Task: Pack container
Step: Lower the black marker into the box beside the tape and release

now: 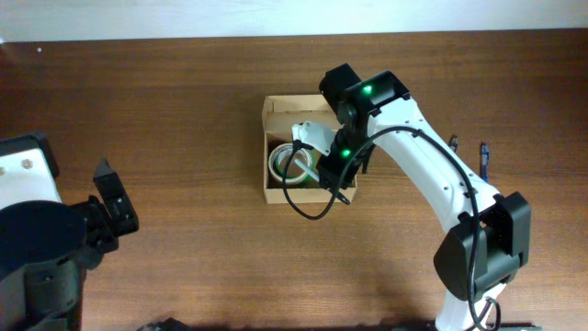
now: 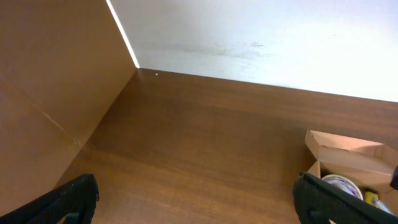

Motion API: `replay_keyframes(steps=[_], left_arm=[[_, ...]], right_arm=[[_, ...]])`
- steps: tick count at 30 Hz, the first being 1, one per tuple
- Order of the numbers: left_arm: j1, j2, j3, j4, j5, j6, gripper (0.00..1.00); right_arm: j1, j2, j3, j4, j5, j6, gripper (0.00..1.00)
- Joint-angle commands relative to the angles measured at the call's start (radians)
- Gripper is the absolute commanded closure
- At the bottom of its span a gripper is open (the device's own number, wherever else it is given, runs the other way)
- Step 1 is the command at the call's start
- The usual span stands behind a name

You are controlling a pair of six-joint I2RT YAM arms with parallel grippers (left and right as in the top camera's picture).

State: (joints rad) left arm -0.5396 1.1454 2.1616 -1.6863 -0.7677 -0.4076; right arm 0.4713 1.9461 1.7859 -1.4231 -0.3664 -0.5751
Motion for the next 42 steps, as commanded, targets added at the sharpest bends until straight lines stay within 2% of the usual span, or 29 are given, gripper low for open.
replay_keyframes(steps=[1,3,6,15,19,23,37,42], left_arm=[[0.006,-0.002,-0.005,-0.001,-0.019,0.002,0.01],[0.006,-0.002,-0.005,-0.001,-0.019,0.002,0.01],[0.006,-0.002,-0.005,-0.001,-0.019,0.002,0.01],[0.006,-0.002,-0.005,-0.001,-0.018,0.002,0.01],[0.006,-0.002,-0.005,-0.001,-0.018,0.002,0.01],[0.006,-0.002,-0.005,-0.001,-0.019,0.002,0.01],[0.006,-0.002,-0.005,-0.001,-0.018,0.002,0.01],[0.006,-0.002,-0.005,-0.001,-0.019,0.002,0.01]], right_arm=[[-0.001,-0.008,0.0,-0.003,0.054,0.006,0.96],[-0.001,-0.008,0.0,0.004,0.058,0.011,0.96],[-0.001,-0.008,0.0,0.06,0.134,0.125,0.96],[0.0,-0.008,0.0,0.233,0.573,0.663,0.96],[0.001,-0.008,-0.002,0.239,0.581,0.866,0.96],[0.019,-0.008,-0.003,0.262,0.581,1.007,0.96],[0.172,0.048,-0.01,0.399,0.609,1.089,0.96],[0.183,0.076,-0.01,0.44,0.594,0.905,0.96]])
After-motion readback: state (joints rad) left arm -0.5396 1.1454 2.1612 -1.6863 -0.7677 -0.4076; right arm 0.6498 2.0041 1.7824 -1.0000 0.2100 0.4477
